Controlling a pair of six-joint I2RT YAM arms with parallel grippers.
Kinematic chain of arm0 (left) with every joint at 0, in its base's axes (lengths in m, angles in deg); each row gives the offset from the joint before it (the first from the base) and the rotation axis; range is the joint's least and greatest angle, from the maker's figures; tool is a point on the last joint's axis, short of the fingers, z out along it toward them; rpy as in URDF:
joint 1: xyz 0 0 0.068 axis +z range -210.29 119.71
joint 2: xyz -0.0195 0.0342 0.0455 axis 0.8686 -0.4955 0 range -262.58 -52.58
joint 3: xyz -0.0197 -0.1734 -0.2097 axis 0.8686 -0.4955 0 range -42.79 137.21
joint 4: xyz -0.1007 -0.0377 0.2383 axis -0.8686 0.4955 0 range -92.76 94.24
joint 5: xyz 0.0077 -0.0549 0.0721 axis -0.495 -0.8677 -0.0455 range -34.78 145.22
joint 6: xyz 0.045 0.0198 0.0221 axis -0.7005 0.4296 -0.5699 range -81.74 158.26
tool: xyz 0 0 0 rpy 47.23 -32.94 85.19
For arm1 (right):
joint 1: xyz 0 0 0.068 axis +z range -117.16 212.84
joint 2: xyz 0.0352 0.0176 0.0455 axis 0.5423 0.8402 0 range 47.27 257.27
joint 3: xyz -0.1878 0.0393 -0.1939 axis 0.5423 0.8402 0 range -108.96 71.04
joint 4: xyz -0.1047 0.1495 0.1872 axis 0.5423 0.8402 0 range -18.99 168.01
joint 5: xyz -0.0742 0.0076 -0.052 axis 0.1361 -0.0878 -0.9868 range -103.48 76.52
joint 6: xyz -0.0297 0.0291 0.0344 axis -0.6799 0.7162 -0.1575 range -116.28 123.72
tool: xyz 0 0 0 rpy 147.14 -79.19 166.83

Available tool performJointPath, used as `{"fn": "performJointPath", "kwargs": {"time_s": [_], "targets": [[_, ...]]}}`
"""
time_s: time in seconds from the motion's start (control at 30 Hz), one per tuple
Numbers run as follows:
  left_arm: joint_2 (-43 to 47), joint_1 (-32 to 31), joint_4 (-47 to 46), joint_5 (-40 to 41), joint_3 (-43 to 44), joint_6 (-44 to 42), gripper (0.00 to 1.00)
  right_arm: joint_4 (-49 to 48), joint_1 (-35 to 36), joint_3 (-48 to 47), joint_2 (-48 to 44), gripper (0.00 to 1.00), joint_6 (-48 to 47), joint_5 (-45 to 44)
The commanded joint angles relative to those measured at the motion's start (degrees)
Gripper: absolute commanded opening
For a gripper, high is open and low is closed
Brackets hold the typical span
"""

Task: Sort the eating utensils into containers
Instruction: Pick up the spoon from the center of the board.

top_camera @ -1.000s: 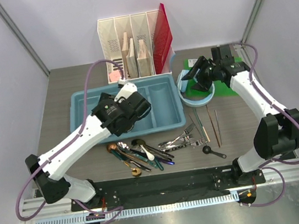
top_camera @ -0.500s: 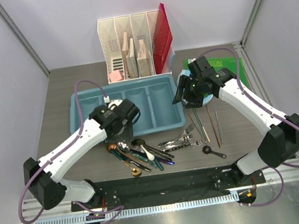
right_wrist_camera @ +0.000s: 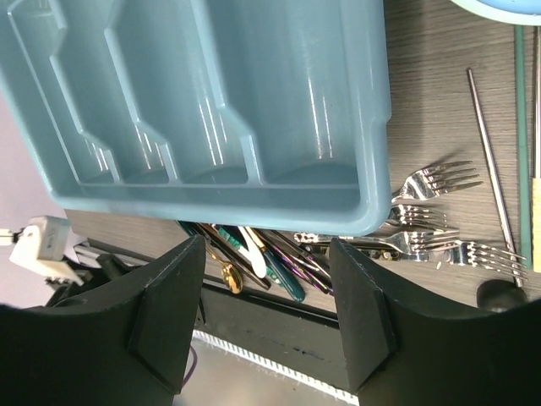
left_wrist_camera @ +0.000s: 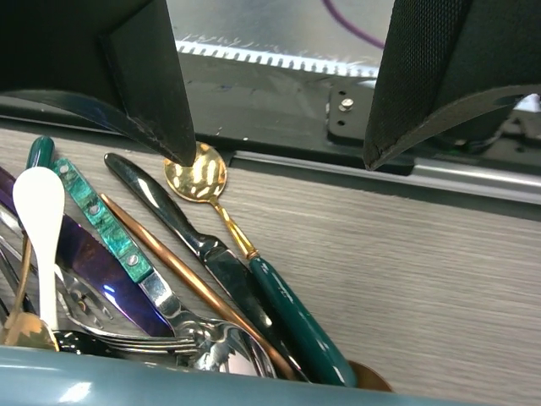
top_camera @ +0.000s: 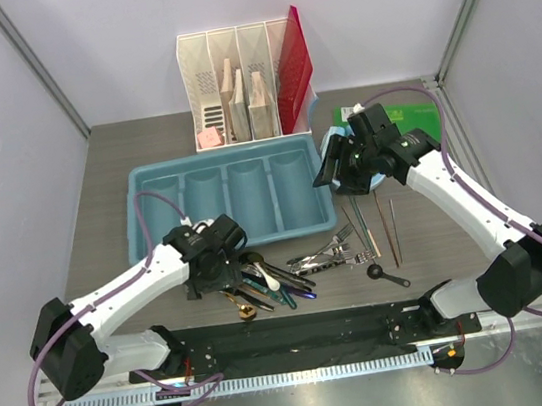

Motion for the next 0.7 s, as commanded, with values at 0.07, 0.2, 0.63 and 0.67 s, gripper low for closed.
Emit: {"fn": "performJointPath", "kwargs": {"time_s": [0.07,0.2,0.63,0.67], "targets": [[-1.5,0.0,-8.2,-2.2,-3.8,3.2,0.79,0.0,0.2,0.5,-2.6,0.66,-0.9,0.0],[-2.9,0.0,-9.6,-1.4,-4.7,3.2,0.77,0.0,0.2,2.7,-3.1,0.66,-0.9,0.1],[-4.1,0.1,-12.2,-0.7,-9.2,3.7,0.72,0.0,0.1,4.1,-3.0,0.65,-0.5,-0.1],[-4.0,0.1,-12.5,-0.6,-9.6,4.1,0.71,0.0,0.1,4.1,-2.9,0.65,-0.5,-0.1]]}}
